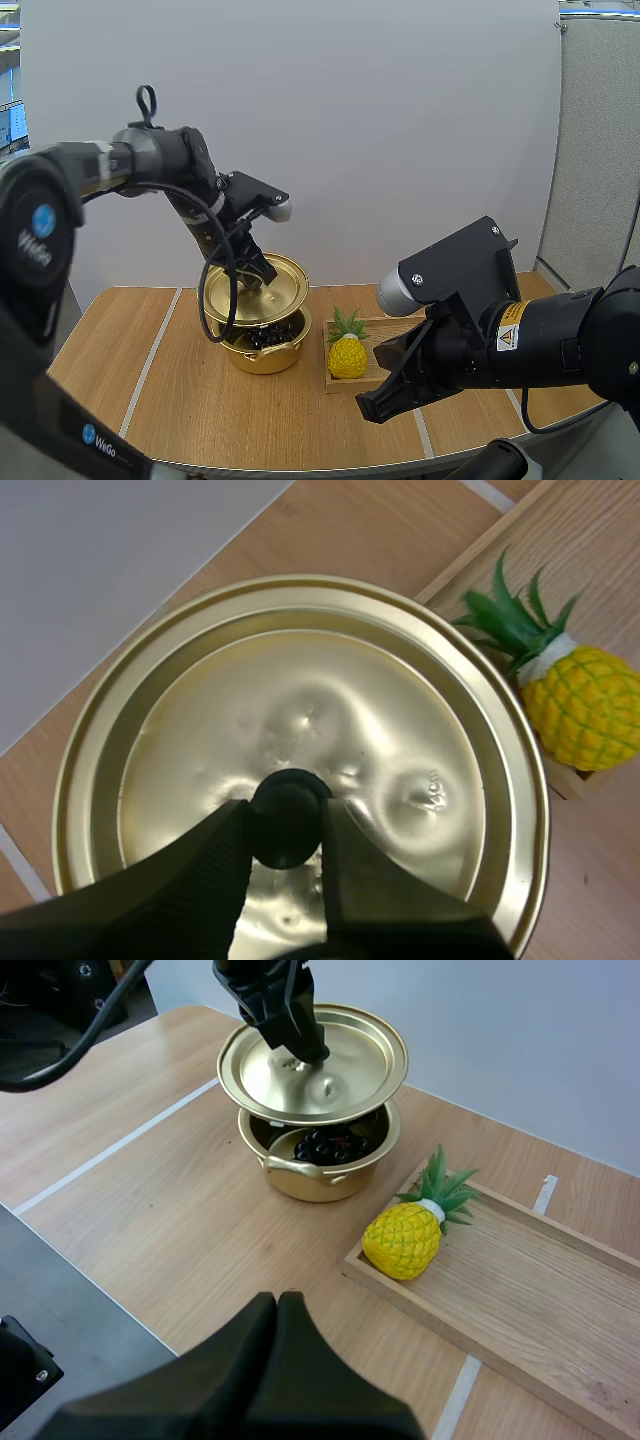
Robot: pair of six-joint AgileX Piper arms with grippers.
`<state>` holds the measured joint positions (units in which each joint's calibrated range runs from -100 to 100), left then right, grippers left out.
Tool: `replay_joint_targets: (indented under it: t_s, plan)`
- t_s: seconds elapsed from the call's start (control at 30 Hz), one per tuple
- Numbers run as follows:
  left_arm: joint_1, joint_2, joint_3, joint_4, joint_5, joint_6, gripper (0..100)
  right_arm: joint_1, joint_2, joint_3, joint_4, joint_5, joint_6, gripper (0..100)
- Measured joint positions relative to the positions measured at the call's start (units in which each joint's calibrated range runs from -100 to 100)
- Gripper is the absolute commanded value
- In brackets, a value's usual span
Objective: Open the pot, put the grape inside, and close it
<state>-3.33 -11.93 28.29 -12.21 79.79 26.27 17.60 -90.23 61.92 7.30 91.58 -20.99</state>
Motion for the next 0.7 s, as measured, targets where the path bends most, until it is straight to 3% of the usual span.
replay_joint_targets:
  t_s: [0.33,0.7]
  plan:
    - [0.0,12.0,0.0,-0.1,-12.2,2.2,0,0.0,0.0,0.0,0.0,0.2,0.0,0]
    - [0.0,14.3,0.0,-1.8,-12.9,4.1,0,0.0,0.0,0.0,0.0,0.2,0.0,0]
